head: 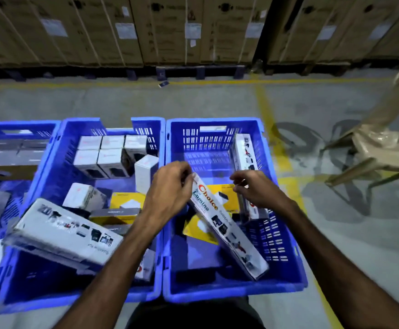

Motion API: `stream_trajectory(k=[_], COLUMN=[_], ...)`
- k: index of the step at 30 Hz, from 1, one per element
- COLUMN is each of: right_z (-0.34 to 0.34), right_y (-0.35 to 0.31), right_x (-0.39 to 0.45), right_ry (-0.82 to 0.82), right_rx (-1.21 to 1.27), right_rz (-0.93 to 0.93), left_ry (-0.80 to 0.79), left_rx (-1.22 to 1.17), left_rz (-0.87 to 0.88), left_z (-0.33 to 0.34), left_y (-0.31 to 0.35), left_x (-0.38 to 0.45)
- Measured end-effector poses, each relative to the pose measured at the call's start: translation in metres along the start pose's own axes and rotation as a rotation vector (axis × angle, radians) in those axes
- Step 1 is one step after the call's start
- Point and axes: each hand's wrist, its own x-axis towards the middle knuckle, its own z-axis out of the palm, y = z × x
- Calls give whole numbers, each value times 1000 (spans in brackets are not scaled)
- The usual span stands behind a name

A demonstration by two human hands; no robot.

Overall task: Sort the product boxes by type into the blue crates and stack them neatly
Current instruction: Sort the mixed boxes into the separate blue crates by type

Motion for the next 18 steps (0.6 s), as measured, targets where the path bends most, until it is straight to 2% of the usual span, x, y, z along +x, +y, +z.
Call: stream_trajectory(k=[2,5,7,9,12,15,18], right_z=[6,25,39,49,64,74,75], right_y=[5,13,18,21,24,25,25], right_x=[16,45,62,76,90,93,92], right_ry=[-122,-263,-323,-411,-465,-433,-440], right_rx=[-123,-287,-354,-420,-518,-531,-524], right_rz=[-19,-96,-116,-116,-128,-164,-111], left_ry=[-33,-338,-549,-683,-760,-752,-760], left_rx=[77,291,404,489,610,685,748], left_rz=[-138,-261,-235,-192,-149,-162,-141], left_z=[8,26,39,56,81,105,120], left_y=[1,5,14,23,17,-4,-16], left_x=[-11,-37,-51,-58,-58,-56,-51])
